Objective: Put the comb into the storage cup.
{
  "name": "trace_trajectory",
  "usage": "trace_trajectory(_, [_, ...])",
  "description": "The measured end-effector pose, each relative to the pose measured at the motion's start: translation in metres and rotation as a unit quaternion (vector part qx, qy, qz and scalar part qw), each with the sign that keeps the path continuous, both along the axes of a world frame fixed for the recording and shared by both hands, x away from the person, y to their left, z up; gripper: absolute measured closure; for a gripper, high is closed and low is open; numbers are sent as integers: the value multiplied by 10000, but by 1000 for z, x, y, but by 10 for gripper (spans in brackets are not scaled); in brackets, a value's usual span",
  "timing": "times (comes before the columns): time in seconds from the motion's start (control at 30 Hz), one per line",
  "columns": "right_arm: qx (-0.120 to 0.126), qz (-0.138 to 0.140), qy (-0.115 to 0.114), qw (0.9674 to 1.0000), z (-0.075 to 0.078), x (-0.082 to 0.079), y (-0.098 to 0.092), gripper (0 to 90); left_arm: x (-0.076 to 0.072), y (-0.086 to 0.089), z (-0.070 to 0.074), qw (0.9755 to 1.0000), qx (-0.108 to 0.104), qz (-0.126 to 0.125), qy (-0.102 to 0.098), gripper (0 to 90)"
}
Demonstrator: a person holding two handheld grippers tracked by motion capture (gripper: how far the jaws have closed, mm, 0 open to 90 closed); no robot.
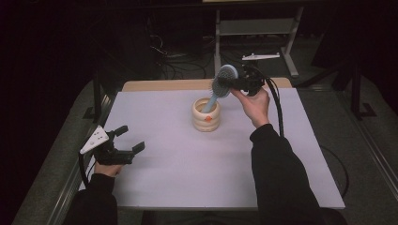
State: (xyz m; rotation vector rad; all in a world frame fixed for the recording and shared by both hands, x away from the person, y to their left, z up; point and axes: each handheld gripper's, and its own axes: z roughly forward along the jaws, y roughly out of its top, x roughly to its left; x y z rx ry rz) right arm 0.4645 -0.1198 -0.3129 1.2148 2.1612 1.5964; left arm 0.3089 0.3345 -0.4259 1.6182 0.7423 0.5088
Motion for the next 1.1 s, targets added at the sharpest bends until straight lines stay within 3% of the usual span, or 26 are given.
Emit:
trace_trajectory(0.83, [147,-10,358,9993,-29,6,0,528,-2,0,-3,9999,65,-41,-71,0])
trace_trajectory(1.1, [68,-125,408,9991,-32,8,4,512,-2,0,-3,9999,72,-62,-55,0])
